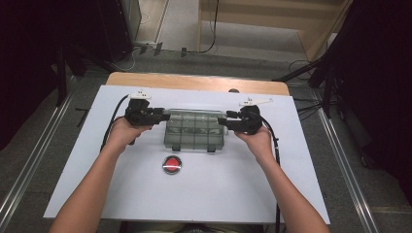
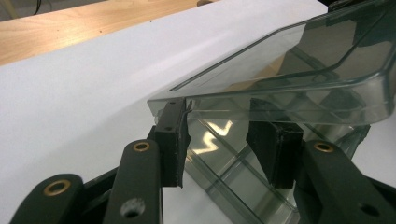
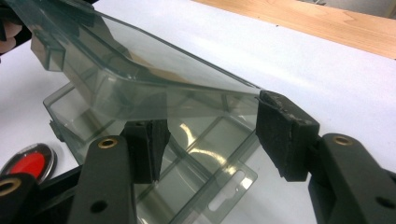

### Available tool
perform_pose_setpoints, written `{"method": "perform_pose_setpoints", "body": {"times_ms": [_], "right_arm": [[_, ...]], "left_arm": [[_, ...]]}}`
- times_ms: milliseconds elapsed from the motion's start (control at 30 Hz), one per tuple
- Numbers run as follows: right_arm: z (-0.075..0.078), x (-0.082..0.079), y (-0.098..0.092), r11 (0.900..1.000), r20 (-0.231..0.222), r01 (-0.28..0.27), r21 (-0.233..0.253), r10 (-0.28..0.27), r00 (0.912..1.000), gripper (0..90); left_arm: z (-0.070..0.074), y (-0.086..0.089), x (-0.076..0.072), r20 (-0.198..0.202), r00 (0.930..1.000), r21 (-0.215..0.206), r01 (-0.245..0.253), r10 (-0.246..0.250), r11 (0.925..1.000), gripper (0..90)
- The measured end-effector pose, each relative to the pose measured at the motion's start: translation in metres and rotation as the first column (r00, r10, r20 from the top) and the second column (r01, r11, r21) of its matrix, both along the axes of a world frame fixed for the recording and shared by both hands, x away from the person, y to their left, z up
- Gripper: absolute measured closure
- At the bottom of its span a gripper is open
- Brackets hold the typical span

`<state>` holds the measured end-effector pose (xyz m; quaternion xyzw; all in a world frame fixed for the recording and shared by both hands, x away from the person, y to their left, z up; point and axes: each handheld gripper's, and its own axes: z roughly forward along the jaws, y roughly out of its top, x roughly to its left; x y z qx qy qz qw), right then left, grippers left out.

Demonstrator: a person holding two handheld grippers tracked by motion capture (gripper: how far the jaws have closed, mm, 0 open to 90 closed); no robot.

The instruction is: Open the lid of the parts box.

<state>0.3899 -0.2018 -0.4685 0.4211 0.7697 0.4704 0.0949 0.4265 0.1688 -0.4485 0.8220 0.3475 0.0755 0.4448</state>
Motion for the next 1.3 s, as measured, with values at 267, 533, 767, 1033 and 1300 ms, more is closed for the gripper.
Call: {"method": "perform_pose_setpoints", "body": {"times_ms": [267, 533, 767, 1033, 1300], "right_arm": [[0.002, 0.005, 0.005, 1.000, 0.022, 0.025, -0.005, -0.025, 0.9994, 50.3], [0.007, 0.008, 0.003, 0.999, 0.021, 0.051, 0.007, -0.051, 0.9985, 53.8], [0.011, 0.014, 0.005, 0.999, 0.011, 0.050, -0.009, -0.050, 0.9987, 55.1], [0.016, 0.016, 0.006, 0.998, 0.027, 0.061, -0.007, -0.060, 0.9978, 55.2], [0.021, 0.021, 0.008, 0.997, 0.035, 0.075, 0.007, -0.075, 0.9965, 55.1]], "left_arm": [[0.002, -0.002, 0.004, 0.002, 1.0000, 0.004, -0.004, 0.004, 1.0000, 57.0], [0.006, -0.005, 0.007, 0.006, 0.9999, 0.004, -0.012, 0.012, 0.9999, 56.9], [0.011, -0.008, 0.011, 0.017, 0.9997, -0.011, -0.020, 0.020, 0.9997, 54.1], [0.013, -0.010, 0.015, 0.037, 0.9990, -0.018, -0.025, 0.025, 0.9995, 54.1], [0.015, -0.013, 0.021, 0.045, 0.9984, -0.016, -0.034, 0.035, 0.9993, 54.1]]}}
